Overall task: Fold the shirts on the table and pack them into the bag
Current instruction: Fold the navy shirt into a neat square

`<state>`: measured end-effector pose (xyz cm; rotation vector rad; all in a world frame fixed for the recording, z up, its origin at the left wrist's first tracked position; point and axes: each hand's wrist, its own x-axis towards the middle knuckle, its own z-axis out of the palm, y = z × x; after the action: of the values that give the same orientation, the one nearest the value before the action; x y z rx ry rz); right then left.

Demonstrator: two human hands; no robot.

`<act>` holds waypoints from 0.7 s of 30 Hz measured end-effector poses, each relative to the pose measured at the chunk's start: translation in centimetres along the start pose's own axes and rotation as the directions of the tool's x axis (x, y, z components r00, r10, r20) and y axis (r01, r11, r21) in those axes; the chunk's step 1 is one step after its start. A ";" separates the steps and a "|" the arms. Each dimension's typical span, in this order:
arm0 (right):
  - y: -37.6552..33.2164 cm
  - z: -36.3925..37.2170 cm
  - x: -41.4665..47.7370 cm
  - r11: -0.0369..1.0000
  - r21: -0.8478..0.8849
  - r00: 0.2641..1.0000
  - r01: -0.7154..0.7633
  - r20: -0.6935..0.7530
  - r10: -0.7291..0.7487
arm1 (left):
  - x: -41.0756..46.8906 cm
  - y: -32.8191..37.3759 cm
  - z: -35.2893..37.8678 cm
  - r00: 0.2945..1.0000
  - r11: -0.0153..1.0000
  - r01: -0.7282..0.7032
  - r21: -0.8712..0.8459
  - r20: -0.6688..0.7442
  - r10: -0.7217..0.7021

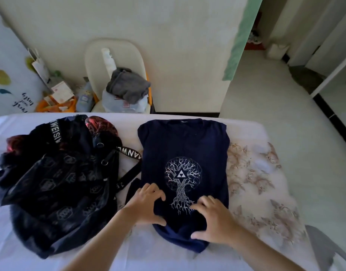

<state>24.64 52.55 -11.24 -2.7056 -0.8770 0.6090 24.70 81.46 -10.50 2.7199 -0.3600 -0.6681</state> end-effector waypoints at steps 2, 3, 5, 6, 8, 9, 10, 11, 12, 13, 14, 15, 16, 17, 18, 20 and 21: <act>-0.6 2.2 -0.8 0.990 -0.137 0.999 0.032 0.040 -0.027 | -1.0 -1.0 1.8 0.999 0.997 0.017 0.069 0.050 -0.021; -0.6 3.0 -0.9 0.985 -0.170 0.999 0.038 0.009 -0.037 | -1.2 -1.4 2.3 0.999 0.999 0.018 0.044 0.031 -0.019; -0.7 3.1 -0.8 0.995 -0.098 0.999 0.008 -0.043 -0.013 | -1.5 -1.9 2.6 0.999 0.999 0.037 -0.033 -0.011 -0.037; -0.8 2.4 -0.7 0.999 0.015 0.996 -0.044 -0.072 0.045 | -1.6 -1.6 2.1 0.998 0.997 0.061 -0.042 -0.012 -0.061; -1.0 0.2 -0.8 0.955 0.229 0.973 -0.186 -0.094 0.212 | -2.1 -0.5 0.8 0.992 0.984 0.129 -0.126 0.006 -0.129; -0.9 -1.0 -0.9 0.927 0.288 0.955 -0.239 -0.104 0.279 | -2.0 -0.2 0.1 0.989 0.963 0.148 -0.227 0.011 -0.149; -0.5 -2.3 -0.9 0.906 0.318 0.936 -0.278 -0.123 0.330 | -1.8 0.2 -0.6 0.987 0.936 0.156 -0.316 0.013 -0.161; 0.0 -3.4 -0.8 0.889 0.331 0.913 -0.317 -0.145 0.380 | -1.7 0.4 -1.3 0.986 0.912 0.149 -0.382 -0.013 -0.167; 0.5 -4.3 -0.6 0.876 0.316 0.889 -0.364 -0.163 0.428 | -1.5 0.7 -1.9 0.981 0.896 0.139 -0.422 -0.063 -0.182; 0.8 -5.0 -0.4 0.871 0.256 0.864 -0.420 -0.181 0.470 | -1.2 0.6 -2.2 0.968 0.901 0.113 -0.419 -0.158 -0.195; 1.1 -5.3 -0.2 0.873 0.143 0.849 -0.466 -0.206 0.487 | -1.0 0.5 -2.1 0.940 0.928 0.091 -0.360 -0.277 -0.199; 1.3 -5.2 0.0 0.876 0.038 0.847 -0.480 -0.239 0.474 | -0.9 0.5 -1.7 0.906 0.955 0.094 -0.281 -0.373 -0.199; 1.1 -4.8 0.2 0.898 -0.003 0.863 -0.440 -0.277 0.423 | -0.9 0.5 -1.2 0.878 0.971 0.090 -0.220 -0.444 -0.182; 0.8 -4.2 0.3 0.933 -0.005 0.889 -0.360 -0.304 0.342 | -1.0 0.8 -0.5 0.858 0.982 0.050 -0.182 -0.495 -0.135; 0.2 -3.5 0.4 0.965 0.012 0.913 -0.263 -0.321 0.253 | -1.3 1.1 0.4 0.856 0.988 -0.016 -0.152 -0.512 -0.065; -0.6 -1.9 0.8 0.991 0.038 0.961 -0.126 -0.242 0.131 | -1.9 2.0 2.2 0.922 0.989 -0.090 -0.120 -0.386 0.037; -0.9 -1.1 0.9 0.994 0.013 0.982 -0.112 -0.152 0.113 | -2.2 2.7 2.9 0.971 0.996 -0.064 -0.066 -0.233 0.047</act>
<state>25.36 53.71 -10.30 -2.7689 -0.6882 0.4176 20.98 78.95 -11.12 2.6697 -0.3457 -0.3364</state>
